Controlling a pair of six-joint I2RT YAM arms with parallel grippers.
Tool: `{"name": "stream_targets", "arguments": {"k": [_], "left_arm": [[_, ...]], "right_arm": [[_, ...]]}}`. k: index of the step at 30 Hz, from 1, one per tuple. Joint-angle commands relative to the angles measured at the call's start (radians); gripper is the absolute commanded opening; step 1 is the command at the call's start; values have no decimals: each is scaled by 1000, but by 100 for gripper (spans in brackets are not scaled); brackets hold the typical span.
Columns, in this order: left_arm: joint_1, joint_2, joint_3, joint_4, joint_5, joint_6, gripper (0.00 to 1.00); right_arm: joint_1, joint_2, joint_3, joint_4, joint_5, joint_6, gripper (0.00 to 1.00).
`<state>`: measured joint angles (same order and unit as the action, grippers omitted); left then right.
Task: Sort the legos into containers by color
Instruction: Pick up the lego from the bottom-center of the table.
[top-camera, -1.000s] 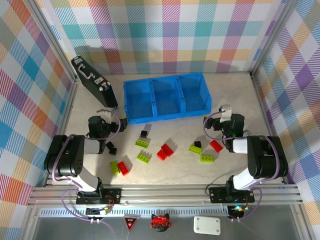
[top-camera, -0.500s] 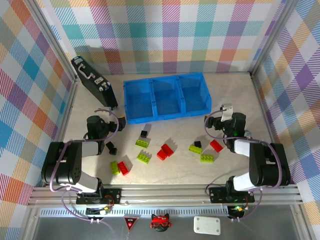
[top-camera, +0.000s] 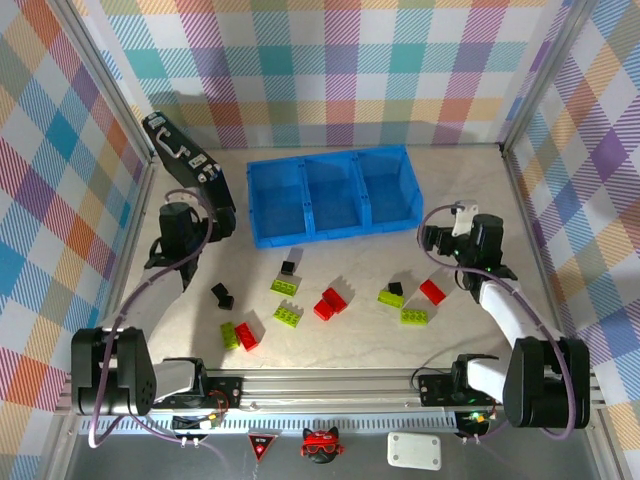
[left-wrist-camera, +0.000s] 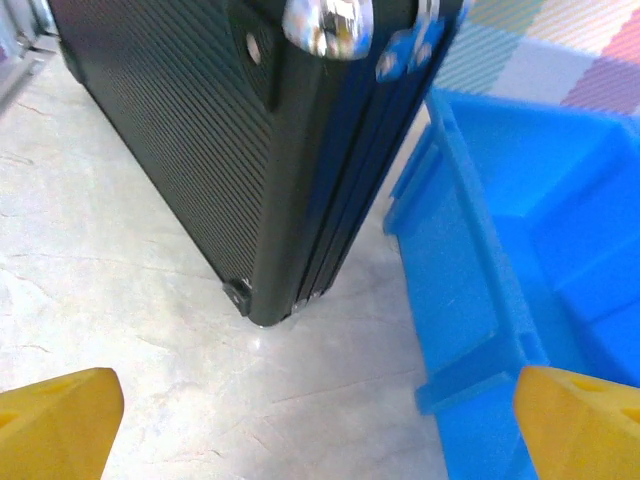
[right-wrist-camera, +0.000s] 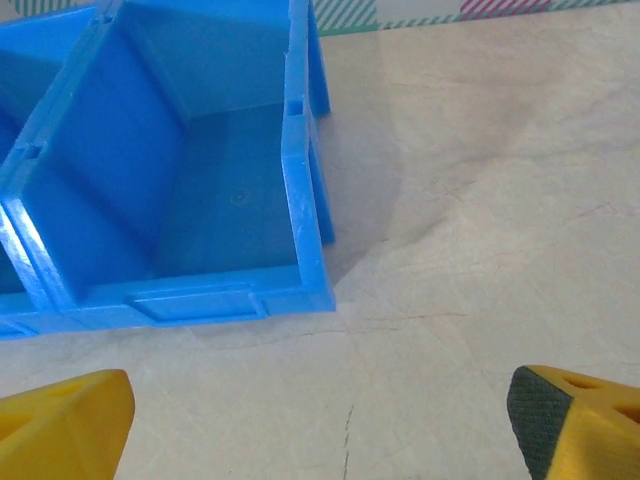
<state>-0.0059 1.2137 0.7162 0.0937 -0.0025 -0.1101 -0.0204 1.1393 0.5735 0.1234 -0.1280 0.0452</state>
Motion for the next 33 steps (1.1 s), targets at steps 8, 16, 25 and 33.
{"name": "stream_targets", "arguments": {"k": [8, 16, 25, 33], "left_arm": [[-5, -31, 343, -822, -139, -233, 100], [-5, -98, 393, -935, 35, -94, 100], [-6, -195, 262, -817, 120, -5, 100], [-5, -164, 281, -822, 130, -5, 100]], "right_arm": [[43, -59, 161, -547, -74, 230, 89], [100, -44, 238, -774, -70, 371, 80], [264, 19, 315, -912, 9, 430, 73], [376, 16, 288, -930, 115, 550, 75]]}}
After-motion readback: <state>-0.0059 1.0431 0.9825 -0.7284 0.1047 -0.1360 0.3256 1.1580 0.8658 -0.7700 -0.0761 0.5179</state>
